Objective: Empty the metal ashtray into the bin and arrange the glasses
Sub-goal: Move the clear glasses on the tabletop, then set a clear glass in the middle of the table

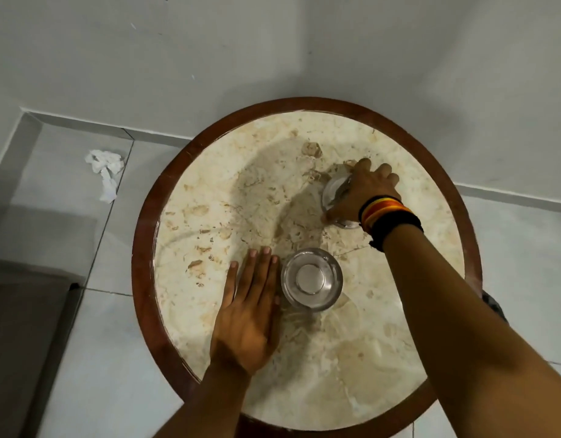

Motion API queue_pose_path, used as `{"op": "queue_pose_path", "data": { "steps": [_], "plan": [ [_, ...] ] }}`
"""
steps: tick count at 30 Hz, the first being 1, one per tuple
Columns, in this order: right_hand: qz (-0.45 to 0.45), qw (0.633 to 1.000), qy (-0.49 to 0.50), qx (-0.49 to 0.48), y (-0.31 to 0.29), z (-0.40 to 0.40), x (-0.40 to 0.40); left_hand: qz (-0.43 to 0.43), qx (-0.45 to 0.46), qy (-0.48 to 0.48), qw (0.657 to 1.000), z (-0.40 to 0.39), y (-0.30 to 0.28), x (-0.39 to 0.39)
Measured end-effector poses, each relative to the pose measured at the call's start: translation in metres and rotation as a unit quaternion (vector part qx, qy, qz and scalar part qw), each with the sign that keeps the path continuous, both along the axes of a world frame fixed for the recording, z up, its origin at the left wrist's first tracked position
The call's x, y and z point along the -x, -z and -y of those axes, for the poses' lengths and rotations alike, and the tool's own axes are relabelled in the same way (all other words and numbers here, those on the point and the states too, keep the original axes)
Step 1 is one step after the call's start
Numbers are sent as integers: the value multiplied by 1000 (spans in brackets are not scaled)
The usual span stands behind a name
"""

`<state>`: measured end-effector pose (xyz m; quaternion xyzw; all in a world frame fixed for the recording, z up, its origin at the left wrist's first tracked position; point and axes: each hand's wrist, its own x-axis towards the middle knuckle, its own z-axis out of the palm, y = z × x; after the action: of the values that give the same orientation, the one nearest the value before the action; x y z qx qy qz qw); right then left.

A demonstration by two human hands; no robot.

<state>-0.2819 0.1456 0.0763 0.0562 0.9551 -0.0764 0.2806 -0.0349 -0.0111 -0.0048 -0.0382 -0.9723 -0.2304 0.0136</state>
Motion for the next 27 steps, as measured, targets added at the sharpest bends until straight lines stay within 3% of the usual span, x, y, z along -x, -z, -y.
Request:
{"op": "queue_pose_path", "data": {
  "steps": [3,8,13,18,22,27],
  "plan": [
    [-6,999,31,23,2,0,0,-1,-4,-3,1000,0,0,0],
    [-146,986,36,72,18,0,-29,13,16,-5,1000,-1,3,2],
    [-261,943,88,186,29,-11,-65,10,19,-11,1000,0,2,-1],
    [-181,950,-7,255,-14,-15,-120,8,26,-4,1000,0,4,0],
    [-115,967,-118,195,-16,-2,-159,6,59,-3,998,0,3,1],
    [-101,969,-132,184,2,7,-163,10,70,-2,997,-1,0,3]
  ]
}}
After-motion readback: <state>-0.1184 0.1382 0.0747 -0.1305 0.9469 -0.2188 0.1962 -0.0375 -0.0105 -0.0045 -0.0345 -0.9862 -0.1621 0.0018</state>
